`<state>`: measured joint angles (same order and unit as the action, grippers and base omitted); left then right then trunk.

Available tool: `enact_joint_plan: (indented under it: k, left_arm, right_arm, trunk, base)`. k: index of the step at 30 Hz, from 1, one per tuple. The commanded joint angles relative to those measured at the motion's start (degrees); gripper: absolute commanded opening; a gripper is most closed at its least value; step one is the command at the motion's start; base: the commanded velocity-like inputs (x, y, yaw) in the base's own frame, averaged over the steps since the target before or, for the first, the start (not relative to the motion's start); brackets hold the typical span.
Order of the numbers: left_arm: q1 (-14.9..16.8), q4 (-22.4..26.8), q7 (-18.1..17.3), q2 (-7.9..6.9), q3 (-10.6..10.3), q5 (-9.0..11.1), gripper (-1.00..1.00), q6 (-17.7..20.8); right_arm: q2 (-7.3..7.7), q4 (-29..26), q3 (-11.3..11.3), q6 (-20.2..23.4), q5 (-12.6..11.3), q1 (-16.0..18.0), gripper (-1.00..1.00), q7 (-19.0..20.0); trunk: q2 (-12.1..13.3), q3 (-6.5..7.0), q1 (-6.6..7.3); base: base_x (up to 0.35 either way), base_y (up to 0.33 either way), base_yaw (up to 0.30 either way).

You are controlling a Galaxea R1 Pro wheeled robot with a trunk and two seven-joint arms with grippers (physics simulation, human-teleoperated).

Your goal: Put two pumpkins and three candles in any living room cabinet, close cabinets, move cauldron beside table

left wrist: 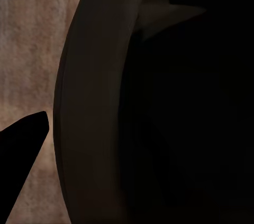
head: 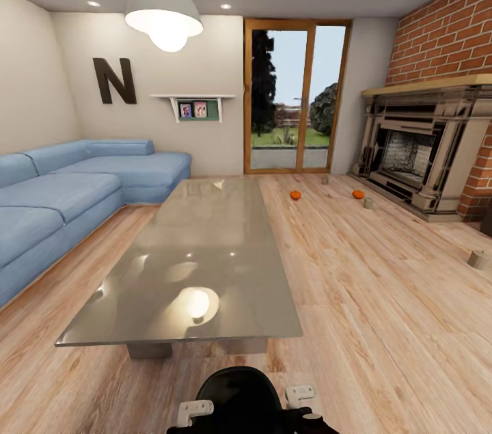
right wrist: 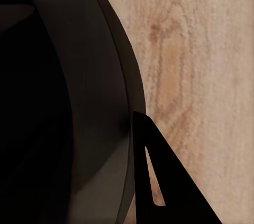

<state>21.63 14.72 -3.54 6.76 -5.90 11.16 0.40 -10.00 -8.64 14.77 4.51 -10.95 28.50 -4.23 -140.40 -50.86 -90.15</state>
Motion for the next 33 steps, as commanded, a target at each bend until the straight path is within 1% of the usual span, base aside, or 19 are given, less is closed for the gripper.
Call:
enact_joint_plan:
  k: [1,9,26,33]
  left_arm:
    - [0.1,0.2,0.2,-0.08,-0.2,0.4,-1.00,0.0]
    - [0.1,0.3,0.2,-0.08,-0.1,0.4,-1.00,0.0]
    - [0.1,0.3,0.3,-0.08,-0.1,0.4,-1.00,0.0]
    - [0.1,0.3,0.1,-0.08,-0.2,0.4,-1.00,0.0]
  right_arm:
    - [0.00,0.0,1.6,0.3,-1.5,0.0,-1.00,-0.3]
    - [0.00,0.0,1.6,0.3,-1.5,0.0,-1.00,-0.3]
    - [0.00,0.0,1.6,0.3,-1.5,0.0,-1.00,-0.3]
    - [0.00,0.0,1.6,0.3,-1.5,0.0,-1.00,-0.3]
  trunk:
    - [0.0,-0.05,0.02]
    - [0.0,-0.05,0.02]
    - [0.0,-0.05,0.02]
    - [0.0,-0.05,0.02]
  base:
    - [0.000,0.000,0.000]
    - [0.003,0.000,0.000]
    - [0.101,0.000,0.000]
    - [0.020,0.000,0.000]
